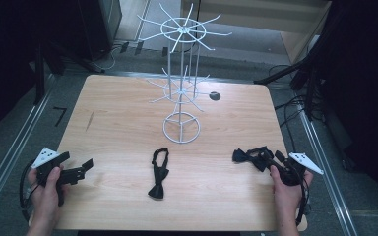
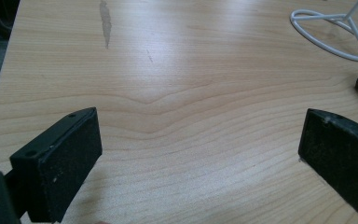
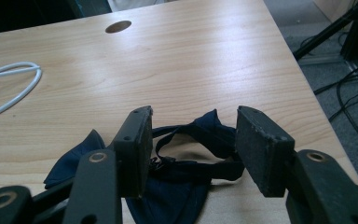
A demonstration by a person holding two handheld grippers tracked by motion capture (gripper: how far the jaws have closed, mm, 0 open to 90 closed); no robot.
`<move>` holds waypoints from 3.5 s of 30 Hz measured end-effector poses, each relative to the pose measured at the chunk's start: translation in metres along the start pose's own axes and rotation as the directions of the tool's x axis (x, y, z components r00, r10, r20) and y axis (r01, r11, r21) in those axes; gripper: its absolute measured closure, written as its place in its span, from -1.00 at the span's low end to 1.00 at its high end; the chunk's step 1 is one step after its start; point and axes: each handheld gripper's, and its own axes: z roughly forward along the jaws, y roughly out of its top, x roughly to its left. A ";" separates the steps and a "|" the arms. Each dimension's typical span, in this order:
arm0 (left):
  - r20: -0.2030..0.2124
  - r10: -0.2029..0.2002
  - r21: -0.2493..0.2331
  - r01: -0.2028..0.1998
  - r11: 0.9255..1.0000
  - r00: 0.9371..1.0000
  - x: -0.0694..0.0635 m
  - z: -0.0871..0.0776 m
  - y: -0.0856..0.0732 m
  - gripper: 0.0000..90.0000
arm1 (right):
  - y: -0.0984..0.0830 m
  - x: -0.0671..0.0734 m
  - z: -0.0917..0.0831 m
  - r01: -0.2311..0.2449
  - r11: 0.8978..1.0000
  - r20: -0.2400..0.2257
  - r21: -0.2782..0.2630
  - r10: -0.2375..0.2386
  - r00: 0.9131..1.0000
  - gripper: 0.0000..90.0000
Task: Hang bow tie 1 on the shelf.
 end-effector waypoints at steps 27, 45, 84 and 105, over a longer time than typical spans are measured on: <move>0.002 0.001 0.001 -0.001 1.000 1.000 0.000 0.000 0.000 -1.00 | -0.003 0.013 0.007 0.073 0.988 -0.079 0.138 -0.063 0.995 1.00; 0.005 0.000 0.002 0.000 1.000 1.000 0.000 0.000 0.000 -1.00 | 0.011 0.042 -0.012 0.149 0.989 -0.149 0.008 -0.146 0.978 1.00; 0.003 -0.008 -0.009 0.008 1.000 1.000 0.000 0.000 0.000 -1.00 | 0.039 0.128 -0.020 0.265 0.956 -0.278 -0.125 -0.290 0.916 1.00; 0.004 -0.009 -0.009 0.009 1.000 1.000 0.000 -0.001 0.000 -1.00 | 0.046 0.162 -0.016 0.281 0.948 -0.338 -0.150 -0.316 0.887 1.00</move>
